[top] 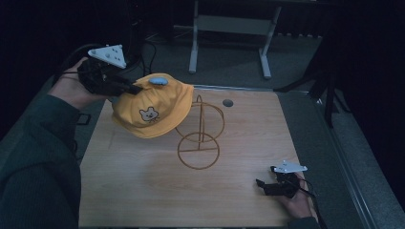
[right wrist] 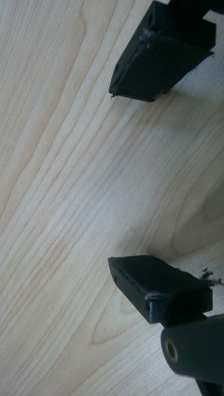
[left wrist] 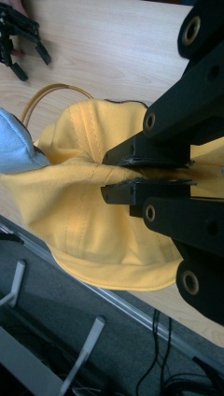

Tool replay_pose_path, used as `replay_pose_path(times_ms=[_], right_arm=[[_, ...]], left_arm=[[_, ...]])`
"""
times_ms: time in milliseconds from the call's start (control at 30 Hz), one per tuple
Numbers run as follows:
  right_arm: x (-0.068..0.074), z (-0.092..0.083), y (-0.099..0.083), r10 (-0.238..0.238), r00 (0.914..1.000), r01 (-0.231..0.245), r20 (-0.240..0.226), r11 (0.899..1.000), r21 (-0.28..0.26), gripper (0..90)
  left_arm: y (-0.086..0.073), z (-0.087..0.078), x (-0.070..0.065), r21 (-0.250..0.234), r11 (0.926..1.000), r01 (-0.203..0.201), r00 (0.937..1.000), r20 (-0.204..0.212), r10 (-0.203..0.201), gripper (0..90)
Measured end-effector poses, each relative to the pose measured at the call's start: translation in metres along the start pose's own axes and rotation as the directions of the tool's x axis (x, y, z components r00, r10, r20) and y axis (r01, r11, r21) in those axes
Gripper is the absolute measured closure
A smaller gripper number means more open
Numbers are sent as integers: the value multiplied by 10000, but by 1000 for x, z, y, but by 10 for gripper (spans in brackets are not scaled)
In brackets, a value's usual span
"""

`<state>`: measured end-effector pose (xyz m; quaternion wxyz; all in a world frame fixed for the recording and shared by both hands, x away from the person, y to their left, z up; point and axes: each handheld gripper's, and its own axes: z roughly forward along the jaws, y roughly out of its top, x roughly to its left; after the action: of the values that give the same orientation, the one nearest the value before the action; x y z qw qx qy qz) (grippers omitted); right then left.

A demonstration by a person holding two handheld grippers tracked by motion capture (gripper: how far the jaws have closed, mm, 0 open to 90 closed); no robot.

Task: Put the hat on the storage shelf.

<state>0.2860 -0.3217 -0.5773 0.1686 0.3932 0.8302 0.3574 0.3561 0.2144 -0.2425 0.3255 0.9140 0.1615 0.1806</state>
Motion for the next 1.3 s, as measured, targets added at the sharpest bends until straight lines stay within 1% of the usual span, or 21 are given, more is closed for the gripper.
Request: replay_pose_path(times_ms=[133,300,433,667,767,867,1300], right_arm=[[0,0,0,1,10000,-1,0,10000,2,144],[0,0,0,0,10000,0,1,10000,2,145],[0,0,0,-11,10000,11,1,10000,-1,144],[0,0,0,-14,10000,14,2,10000,-4,144],[0,0,0,-12,10000,12,2,10000,-2,144],[0,0,0,-13,10000,13,2,10000,-2,144],[0,0,0,13,10000,-13,-4,10000,11,144]], left_arm=[[5,1,0,-9,10000,-67,10000,10,67,836],[16,2,2,28,9999,-162,9999,12,162,836],[22,6,1,29,9997,-253,9996,86,253,836],[34,15,-2,2,9988,-498,9985,217,498,835],[39,19,-3,71,9981,-613,9978,240,611,835],[43,23,-4,-20,9979,-653,9974,300,653,834],[61,46,-9,-124,9963,-847,9951,497,853,829]])
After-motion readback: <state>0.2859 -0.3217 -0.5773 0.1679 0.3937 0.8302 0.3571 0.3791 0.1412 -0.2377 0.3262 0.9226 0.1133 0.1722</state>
